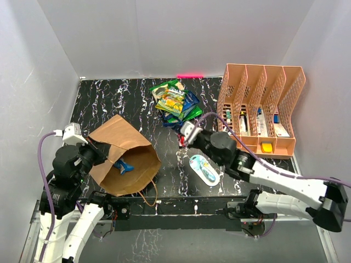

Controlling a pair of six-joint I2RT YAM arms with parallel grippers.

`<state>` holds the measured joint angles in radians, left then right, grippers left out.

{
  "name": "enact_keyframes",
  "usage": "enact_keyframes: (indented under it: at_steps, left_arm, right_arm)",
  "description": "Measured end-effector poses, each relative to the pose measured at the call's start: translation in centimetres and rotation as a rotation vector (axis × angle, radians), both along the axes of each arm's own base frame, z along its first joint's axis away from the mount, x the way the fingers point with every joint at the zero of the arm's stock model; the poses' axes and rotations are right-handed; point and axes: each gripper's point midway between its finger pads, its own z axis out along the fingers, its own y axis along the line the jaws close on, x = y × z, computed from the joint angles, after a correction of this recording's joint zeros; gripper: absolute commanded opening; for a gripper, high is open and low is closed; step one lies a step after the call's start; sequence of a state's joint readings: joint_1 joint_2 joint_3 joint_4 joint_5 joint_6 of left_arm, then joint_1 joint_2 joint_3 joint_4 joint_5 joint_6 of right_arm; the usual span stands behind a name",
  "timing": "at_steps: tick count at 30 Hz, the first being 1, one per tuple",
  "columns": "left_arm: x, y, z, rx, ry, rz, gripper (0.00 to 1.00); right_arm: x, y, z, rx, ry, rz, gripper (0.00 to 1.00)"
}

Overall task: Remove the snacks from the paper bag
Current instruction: Place the snack at the center of the board.

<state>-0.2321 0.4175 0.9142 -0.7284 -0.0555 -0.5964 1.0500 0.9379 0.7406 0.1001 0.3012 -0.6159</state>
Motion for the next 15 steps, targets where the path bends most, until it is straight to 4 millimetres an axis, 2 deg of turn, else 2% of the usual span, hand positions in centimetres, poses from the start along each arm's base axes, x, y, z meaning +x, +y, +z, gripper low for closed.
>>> enact_keyframes:
  at_steps: [3,7,11,15]
  left_arm:
    - [0.0,0.1,-0.1,0.004,0.003,0.006,0.00]
    - [0.0,0.2,-0.2,0.007,0.006,0.006,0.00]
    - [-0.1,0.2,-0.1,0.017,0.005,0.003,0.00]
    - [0.0,0.2,-0.1,0.026,0.006,-0.001,0.00]
  right_arm:
    - [4.5,-2.4,-3.8,-0.070,0.098,-0.159,0.08]
    - [9.0,-5.0,-7.0,-0.171,0.170,-0.348,0.08]
    - [11.6,-6.3,-10.4,-0.311,0.201,-0.463,0.08]
    - [12.7,-7.7,-13.6,-0.410,0.246,-0.519,0.08]
